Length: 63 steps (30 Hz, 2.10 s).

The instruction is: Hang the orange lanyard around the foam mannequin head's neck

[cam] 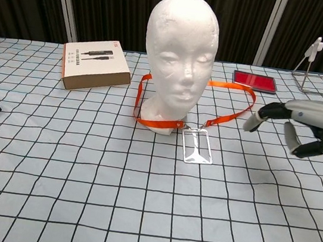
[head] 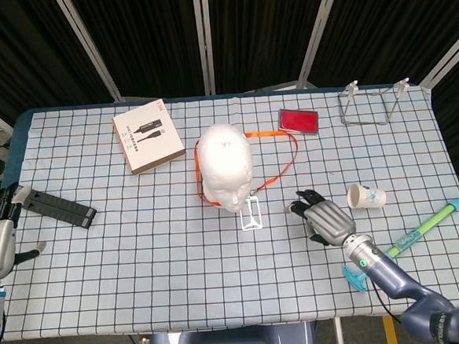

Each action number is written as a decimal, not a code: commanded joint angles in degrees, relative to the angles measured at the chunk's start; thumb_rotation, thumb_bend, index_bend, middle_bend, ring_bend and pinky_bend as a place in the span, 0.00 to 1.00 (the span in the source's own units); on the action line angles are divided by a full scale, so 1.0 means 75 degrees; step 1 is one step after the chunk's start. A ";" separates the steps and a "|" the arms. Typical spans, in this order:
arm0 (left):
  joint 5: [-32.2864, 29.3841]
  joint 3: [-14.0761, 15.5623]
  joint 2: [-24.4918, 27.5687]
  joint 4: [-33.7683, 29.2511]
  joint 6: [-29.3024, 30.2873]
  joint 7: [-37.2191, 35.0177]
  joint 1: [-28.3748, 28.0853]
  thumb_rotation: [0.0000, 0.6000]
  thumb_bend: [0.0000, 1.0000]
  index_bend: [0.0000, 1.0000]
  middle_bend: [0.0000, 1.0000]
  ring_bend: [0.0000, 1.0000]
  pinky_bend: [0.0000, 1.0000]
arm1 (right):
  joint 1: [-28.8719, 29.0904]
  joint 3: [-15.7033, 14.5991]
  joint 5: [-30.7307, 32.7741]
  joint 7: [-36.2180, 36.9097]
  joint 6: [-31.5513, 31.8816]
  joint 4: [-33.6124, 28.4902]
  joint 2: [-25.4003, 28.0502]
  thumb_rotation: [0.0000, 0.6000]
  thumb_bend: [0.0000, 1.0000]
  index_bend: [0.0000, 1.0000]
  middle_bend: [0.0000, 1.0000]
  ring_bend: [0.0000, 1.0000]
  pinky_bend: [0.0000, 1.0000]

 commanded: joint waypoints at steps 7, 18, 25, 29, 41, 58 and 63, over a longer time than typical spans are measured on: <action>0.0122 -0.0128 0.0002 0.0260 -0.0140 -0.0299 0.0108 1.00 0.00 0.00 0.00 0.00 0.00 | 0.0387 0.0216 0.0587 -0.0922 -0.0298 0.0477 -0.1261 1.00 1.00 0.26 0.21 0.04 0.04; 0.0185 -0.0256 -0.0052 0.0386 -0.0319 -0.0343 0.0163 1.00 0.00 0.00 0.00 0.00 0.00 | 0.0632 0.0312 0.1185 -0.1641 -0.0451 0.0739 -0.1955 1.00 1.00 0.26 0.21 0.04 0.04; 0.0207 -0.0319 -0.0035 0.0386 -0.0407 -0.0395 0.0204 1.00 0.00 0.00 0.00 0.00 0.00 | 0.0620 0.0185 0.1288 -0.1751 -0.0480 0.0840 -0.2086 1.00 1.00 0.26 0.21 0.03 0.03; 0.0219 -0.0345 -0.0031 0.0391 -0.0432 -0.0415 0.0224 1.00 0.00 0.00 0.00 0.00 0.00 | 0.0608 0.0108 0.1239 -0.1748 -0.0494 0.0831 -0.2099 1.00 1.00 0.26 0.21 0.02 0.03; 0.0254 -0.0404 -0.0010 0.0388 -0.0526 -0.0505 0.0254 1.00 0.00 0.00 0.00 0.00 0.00 | 0.0590 -0.0046 0.1209 -0.1743 -0.0580 0.0537 -0.2026 1.00 1.00 0.26 0.20 0.00 0.01; 0.0296 -0.0451 -0.0011 0.0375 -0.0618 -0.0503 0.0291 1.00 0.00 0.00 0.00 0.00 0.00 | 0.0514 -0.0638 0.0687 -0.1839 -0.0739 -0.0651 -0.1392 1.00 1.00 0.26 0.20 0.00 0.00; 0.0307 -0.0458 -0.0015 0.0359 -0.0635 -0.0492 0.0303 1.00 0.00 0.00 0.00 0.00 0.00 | 0.0514 -0.0841 0.0446 -0.1906 -0.0802 -0.0966 -0.1179 1.00 1.00 0.26 0.20 0.00 0.00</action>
